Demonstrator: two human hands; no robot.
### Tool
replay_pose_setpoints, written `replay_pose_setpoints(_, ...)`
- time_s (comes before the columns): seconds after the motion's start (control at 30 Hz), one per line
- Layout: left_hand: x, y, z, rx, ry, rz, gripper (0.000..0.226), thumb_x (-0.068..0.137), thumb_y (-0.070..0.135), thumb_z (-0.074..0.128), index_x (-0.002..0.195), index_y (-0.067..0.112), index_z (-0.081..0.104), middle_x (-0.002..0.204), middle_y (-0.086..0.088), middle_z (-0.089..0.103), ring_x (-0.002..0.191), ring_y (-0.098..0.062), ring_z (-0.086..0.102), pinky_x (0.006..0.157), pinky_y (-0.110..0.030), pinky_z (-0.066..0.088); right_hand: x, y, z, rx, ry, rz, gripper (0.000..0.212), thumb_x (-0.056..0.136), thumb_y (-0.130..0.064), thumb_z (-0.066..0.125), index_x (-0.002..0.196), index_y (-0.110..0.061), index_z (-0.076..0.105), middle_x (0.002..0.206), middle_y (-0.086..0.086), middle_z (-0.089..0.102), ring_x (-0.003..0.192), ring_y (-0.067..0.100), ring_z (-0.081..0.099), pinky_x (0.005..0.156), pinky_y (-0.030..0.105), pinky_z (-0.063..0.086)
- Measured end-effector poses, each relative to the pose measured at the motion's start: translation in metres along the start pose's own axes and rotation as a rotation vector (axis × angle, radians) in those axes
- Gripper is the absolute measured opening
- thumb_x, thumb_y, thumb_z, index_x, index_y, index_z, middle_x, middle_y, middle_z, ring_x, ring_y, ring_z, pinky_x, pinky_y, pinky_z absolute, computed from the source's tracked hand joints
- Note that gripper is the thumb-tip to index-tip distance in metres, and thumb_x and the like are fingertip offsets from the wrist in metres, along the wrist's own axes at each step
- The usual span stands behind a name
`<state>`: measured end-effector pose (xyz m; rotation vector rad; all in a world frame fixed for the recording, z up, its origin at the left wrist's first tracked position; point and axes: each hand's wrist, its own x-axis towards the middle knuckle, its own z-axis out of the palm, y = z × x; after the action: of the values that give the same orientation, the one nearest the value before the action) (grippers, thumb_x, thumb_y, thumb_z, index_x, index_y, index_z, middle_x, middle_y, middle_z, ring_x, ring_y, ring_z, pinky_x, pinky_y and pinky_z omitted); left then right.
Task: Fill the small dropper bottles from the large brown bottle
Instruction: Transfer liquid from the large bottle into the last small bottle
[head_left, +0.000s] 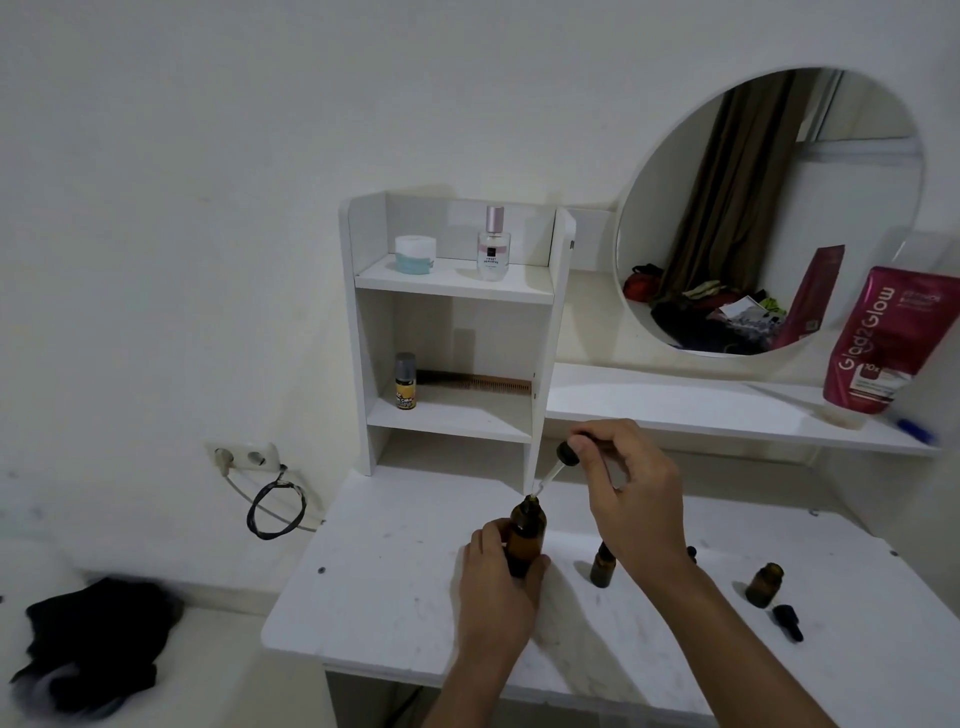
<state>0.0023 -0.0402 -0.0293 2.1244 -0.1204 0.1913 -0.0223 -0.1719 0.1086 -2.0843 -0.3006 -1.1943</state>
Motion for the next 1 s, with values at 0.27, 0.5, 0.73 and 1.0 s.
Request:
replay_pose_setpoints(0.27,0.002,0.0,0.001,0.017,-0.003,-0.022,0.047,0.09,0.041,0.072,0.129,0.031,0.049,0.122,0.014,0.055,0.114,-0.011,0.051,0.102,-0.03,0.049,-0.006,0.01,0.007,-0.045,-0.072,-0.004,0.011,0.094,-0.006,0.071,0.104,-0.01,0.074,0.095,-0.007,0.071,0.093,0.0,0.066,0.084,0.014,0.053)
replay_pose_setpoints(0.5,0.003,-0.003,0.005,-0.005,0.01,-0.015,0.047,0.089,0.038,0.073,0.13,0.029,0.051,0.122,0.012,0.056,0.113,-0.012,0.052,0.101,-0.029,0.049,-0.007,0.018,0.021,-0.011,-0.301,0.065,0.006,0.097,-0.015,0.069,0.101,-0.014,0.074,0.095,-0.007,0.071,0.09,0.004,0.067,0.082,0.013,0.054)
replay_pose_setpoints(0.73,0.004,-0.003,0.007,0.006,0.008,-0.042,0.05,0.09,0.045,0.071,0.134,0.031,0.05,0.128,0.014,0.057,0.117,-0.012,0.053,0.105,-0.03,0.05,-0.029,0.031,0.037,0.022,-0.374,0.226,0.011,0.096,-0.023,0.07,0.104,-0.018,0.076,0.096,-0.012,0.071,0.095,0.001,0.066,0.081,0.008,0.051)
replay_pose_setpoints(1.0,0.004,-0.005,0.009,-0.01,0.006,-0.039,0.05,0.091,0.044,0.07,0.135,0.031,0.05,0.13,0.013,0.057,0.118,-0.012,0.054,0.106,-0.03,0.05,-0.031,0.029,0.047,-0.015,-0.303,0.257,0.013,0.091,-0.012,0.074,0.08,-0.016,0.07,0.079,-0.015,0.065,0.082,0.006,0.065,0.073,0.009,0.049)
